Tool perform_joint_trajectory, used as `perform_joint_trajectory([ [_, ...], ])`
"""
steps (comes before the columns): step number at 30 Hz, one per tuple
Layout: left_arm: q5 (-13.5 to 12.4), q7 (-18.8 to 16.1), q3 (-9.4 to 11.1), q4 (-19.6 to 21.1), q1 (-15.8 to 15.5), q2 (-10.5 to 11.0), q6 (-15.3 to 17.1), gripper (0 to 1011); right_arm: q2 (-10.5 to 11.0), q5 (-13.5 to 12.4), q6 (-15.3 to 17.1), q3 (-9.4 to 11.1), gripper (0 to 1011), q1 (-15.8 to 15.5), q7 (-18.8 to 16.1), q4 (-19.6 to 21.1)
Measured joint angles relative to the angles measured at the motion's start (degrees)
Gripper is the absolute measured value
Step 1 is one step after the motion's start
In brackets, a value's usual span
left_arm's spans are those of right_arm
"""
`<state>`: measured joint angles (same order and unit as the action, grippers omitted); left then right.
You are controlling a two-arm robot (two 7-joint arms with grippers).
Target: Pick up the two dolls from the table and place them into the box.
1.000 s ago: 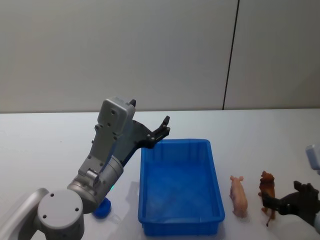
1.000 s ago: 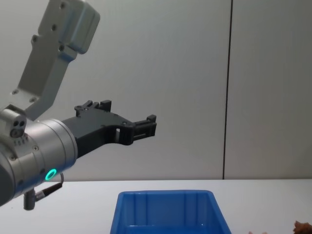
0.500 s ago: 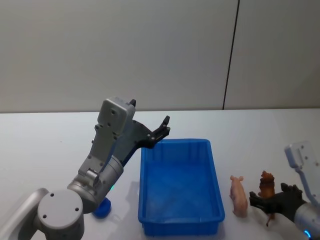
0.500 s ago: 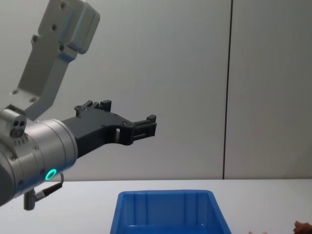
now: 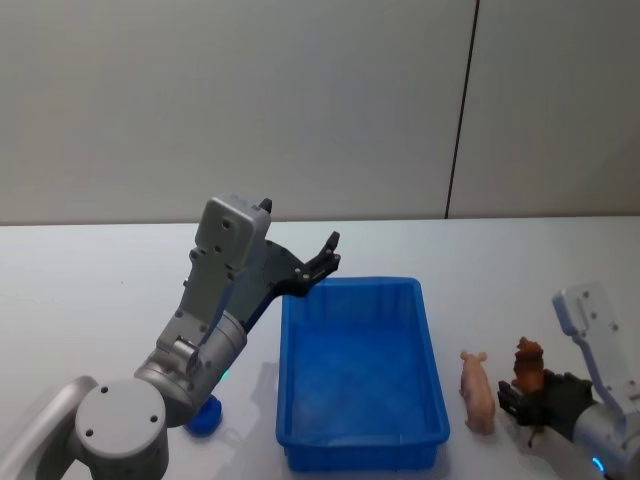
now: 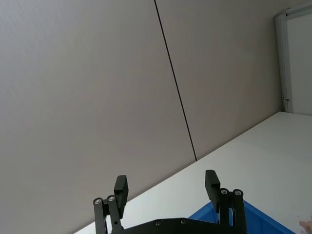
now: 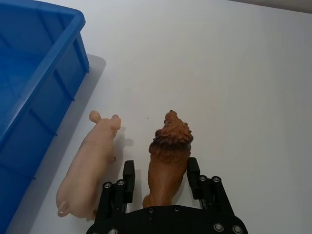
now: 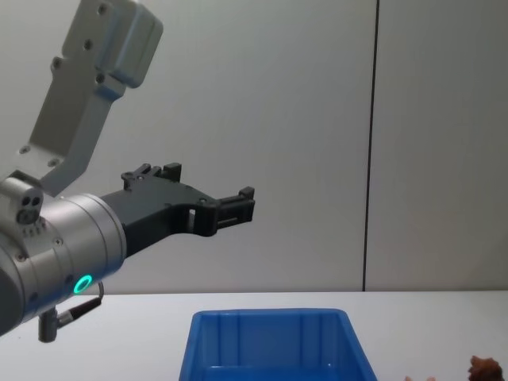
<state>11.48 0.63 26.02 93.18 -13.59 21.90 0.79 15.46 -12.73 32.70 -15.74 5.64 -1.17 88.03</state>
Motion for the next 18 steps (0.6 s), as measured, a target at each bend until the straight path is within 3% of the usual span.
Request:
perform_joint_trajectory([
  [7, 0.00, 0.00, 0.00, 0.00, 0.00, 0.00, 0.00, 1001, -0.37, 0.30, 0.04, -0.17, 443, 0.34, 0.11, -0.51],
  [10, 0.00, 0.00, 0.00, 0.00, 0.00, 0.00, 0.00, 1001, -0.40, 0.35, 0.04, -0.18, 383, 0.35, 0.11, -0.56],
  [18, 0.00, 0.00, 0.00, 0.00, 0.00, 0.00, 0.00, 1001, -0.29, 1.32, -1.94, -0.02, 380, 0.20, 0.71, -0.31],
])
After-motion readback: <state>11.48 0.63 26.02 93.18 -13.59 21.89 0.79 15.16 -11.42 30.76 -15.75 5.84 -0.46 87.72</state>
